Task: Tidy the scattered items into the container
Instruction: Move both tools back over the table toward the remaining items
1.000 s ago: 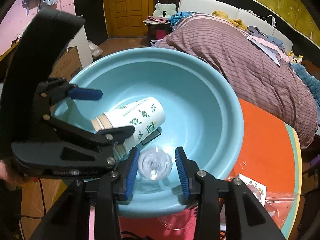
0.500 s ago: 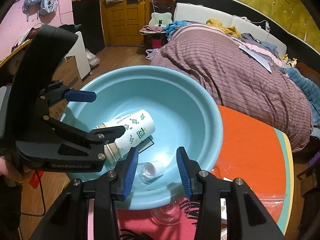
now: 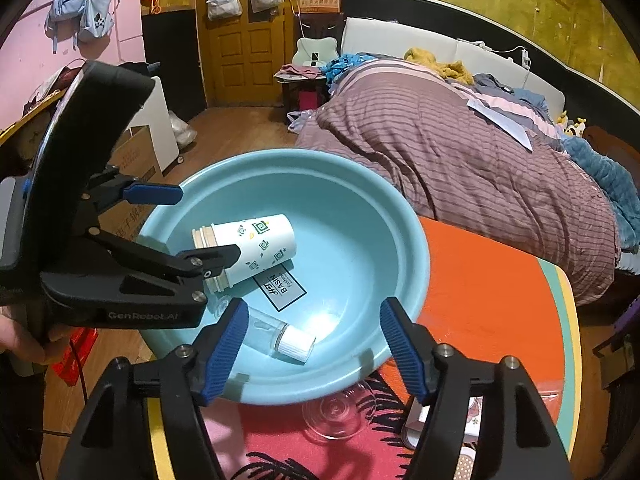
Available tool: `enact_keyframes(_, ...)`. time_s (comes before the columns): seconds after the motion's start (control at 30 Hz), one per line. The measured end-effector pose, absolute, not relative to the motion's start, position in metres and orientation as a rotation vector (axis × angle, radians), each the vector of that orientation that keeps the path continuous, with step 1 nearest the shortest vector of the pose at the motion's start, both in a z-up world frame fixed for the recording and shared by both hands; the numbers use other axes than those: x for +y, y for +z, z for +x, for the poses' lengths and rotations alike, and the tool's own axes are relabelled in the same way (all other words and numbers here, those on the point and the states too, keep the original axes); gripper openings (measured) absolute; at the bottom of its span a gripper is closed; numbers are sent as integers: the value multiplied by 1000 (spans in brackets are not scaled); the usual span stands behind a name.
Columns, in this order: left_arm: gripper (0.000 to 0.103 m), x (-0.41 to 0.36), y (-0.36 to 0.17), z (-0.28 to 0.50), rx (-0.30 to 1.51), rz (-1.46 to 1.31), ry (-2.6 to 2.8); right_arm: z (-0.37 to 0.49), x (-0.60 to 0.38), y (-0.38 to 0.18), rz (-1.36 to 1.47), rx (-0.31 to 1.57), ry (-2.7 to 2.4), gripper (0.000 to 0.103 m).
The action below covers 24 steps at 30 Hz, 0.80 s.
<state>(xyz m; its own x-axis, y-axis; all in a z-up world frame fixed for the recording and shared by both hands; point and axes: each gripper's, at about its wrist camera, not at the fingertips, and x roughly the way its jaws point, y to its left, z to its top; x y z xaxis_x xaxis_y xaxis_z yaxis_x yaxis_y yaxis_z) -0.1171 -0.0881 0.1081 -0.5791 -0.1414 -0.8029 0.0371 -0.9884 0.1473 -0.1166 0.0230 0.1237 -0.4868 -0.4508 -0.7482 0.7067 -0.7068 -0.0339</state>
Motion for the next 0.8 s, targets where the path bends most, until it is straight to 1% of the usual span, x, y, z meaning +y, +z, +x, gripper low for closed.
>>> enact_keyframes(0.07, 87, -82, 110, -113, -184, 1389, -2709, -116, 29, 125, 968, 431, -2212, 77)
enact_keyframes(0.4, 87, -32, 107, -89, -240, 1430, -2758, -104, 86, 129, 986, 355, -2286, 80)
enact_keyframes(0.6, 87, 2, 109, -75, -224, 1462, -2825, -101, 131, 120, 1056, 269, -2361, 84)
enact_keyframes(0.67, 87, 14, 110, -71, -243, 1463, -2845, -99, 143, 117, 1079, 246, -2389, 89)
enact_keyframes(0.8, 87, 36, 111, -64, -274, 1477, -2876, -90, 168, 114, 1097, 210, -2448, 92)
